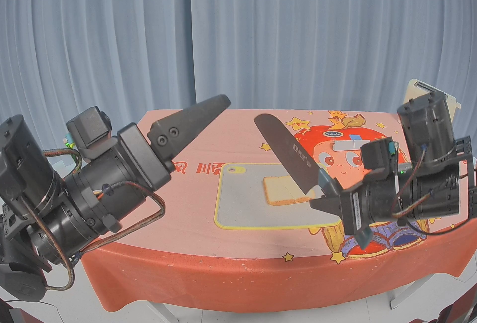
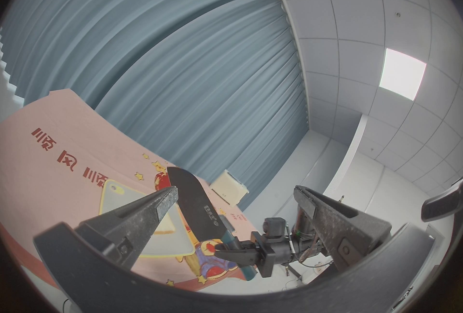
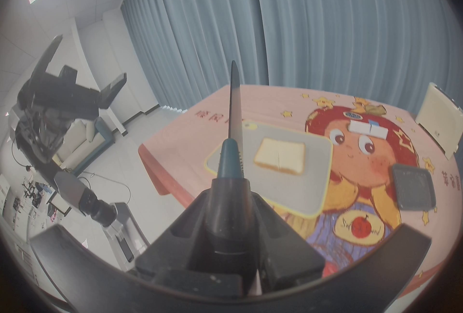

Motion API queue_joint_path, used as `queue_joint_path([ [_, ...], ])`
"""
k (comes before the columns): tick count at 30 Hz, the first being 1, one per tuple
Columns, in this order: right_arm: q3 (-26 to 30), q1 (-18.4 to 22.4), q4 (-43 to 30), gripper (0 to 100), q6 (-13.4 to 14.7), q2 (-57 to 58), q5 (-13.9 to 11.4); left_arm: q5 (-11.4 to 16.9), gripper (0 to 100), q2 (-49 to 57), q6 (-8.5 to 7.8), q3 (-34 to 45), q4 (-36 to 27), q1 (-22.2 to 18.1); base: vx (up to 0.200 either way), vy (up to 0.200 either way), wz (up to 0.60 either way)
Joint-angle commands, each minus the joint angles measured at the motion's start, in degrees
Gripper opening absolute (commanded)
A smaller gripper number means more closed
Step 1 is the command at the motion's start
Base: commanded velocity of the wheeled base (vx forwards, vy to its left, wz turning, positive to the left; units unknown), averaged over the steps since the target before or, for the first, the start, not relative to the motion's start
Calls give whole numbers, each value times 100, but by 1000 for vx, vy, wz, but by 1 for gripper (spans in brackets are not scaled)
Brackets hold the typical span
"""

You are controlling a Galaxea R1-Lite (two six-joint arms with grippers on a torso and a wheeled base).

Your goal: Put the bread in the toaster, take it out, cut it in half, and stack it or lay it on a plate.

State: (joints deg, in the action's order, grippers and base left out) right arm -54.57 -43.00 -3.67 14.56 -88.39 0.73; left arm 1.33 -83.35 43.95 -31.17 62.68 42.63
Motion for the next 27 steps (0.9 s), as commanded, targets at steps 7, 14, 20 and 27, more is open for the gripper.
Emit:
queue_joint_path([
  [7, 1036, 116, 7, 0, 100, 1131, 6, 60, 100, -199, -229, -1374, -1742, 35, 0, 0, 0],
  [14, 939, 186, 33, 0, 12, 701, 103, 685, 100, -577, -264, -2104, -2375, 0, 0, 0, 0],
  [20, 473, 213, 7, 0, -5, 103, 103, 904, 100, -911, -844, -2288, -2744, 8, 0, 0, 0],
  [27, 429, 265, 51, 0, -41, -556, 287, 931, 100, -1711, -1178, -2842, -2726, 17, 0, 0, 0],
])
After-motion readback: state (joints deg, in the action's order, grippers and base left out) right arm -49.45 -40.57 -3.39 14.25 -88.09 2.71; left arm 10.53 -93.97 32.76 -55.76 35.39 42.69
